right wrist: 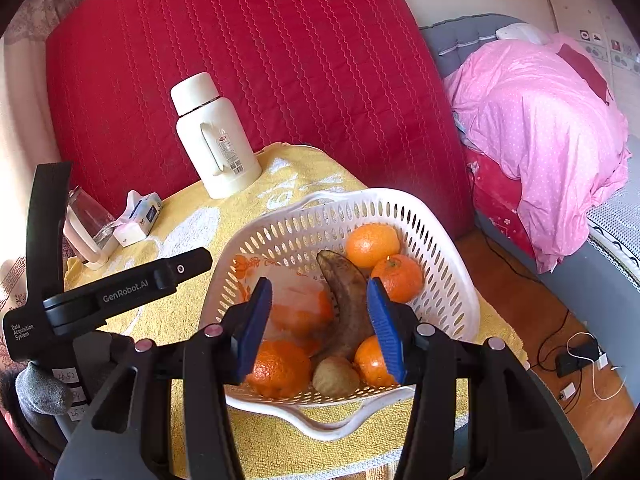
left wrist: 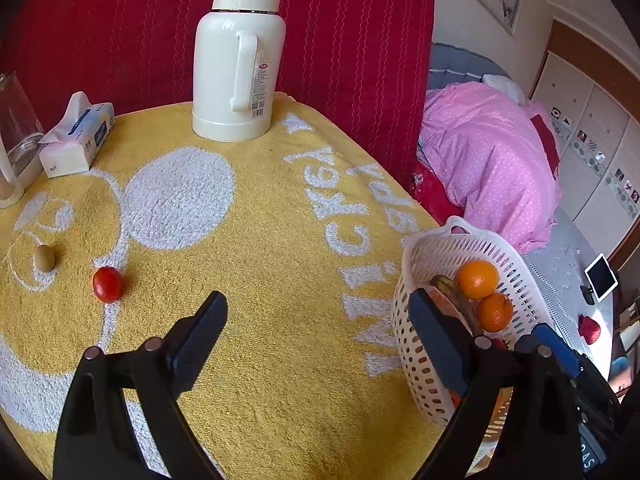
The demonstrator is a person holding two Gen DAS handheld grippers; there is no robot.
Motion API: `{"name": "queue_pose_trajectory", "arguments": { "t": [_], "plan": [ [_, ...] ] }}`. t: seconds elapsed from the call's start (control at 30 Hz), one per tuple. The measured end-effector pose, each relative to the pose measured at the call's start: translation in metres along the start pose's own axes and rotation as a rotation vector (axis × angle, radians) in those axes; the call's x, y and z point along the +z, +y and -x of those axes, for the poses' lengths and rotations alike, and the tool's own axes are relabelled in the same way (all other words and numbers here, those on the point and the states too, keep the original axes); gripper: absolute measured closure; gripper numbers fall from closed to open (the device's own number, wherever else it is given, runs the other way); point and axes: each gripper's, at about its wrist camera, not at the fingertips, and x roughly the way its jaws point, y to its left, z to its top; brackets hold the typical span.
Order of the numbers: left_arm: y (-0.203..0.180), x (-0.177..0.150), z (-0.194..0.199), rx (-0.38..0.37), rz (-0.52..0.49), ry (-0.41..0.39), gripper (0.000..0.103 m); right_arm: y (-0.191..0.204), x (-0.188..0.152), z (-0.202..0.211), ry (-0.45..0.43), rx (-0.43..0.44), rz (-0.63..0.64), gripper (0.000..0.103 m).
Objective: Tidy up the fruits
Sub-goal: 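Move both tools back over the kiwi and tomato on the towel, then grasp the brown kiwi with the left tool while the right tool grasps the red tomato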
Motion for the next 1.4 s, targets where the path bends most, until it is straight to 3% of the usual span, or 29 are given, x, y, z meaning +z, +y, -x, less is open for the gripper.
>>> {"name": "queue_pose_trajectory", "arguments": {
  "t": [0.3,0.93,1.0,1.17,1.27,1.4],
  "plan": [
    [0.043,0.004,0.016,0.057,0.075,-0.031,0.012,0.012,-0.001,0.004,-0.009,0.028,0.004,0.052],
    [0.17,0.02,0.039,0.205,0.24,-0.068,0.012,0.078,0.0,-0.001,0.011,0.106,0.109,0.052],
    [0.182,0.022,0.038,0.216,0.242,-0.061,0.015,0.086,-0.001,-0.003,0.019,0.114,0.123,0.052],
    [0.21,0.019,0.033,0.192,0.262,-0.044,0.037,0.099,-0.007,-0.007,0.027,0.113,0.154,0.045],
    [0.223,0.015,0.028,0.22,0.259,-0.041,0.051,0.106,-0.01,-0.013,0.043,0.109,0.175,0.045],
    [0.236,0.01,0.018,0.252,0.269,-0.023,0.058,0.116,-0.013,-0.018,0.058,0.115,0.199,0.045]
  ]
}}
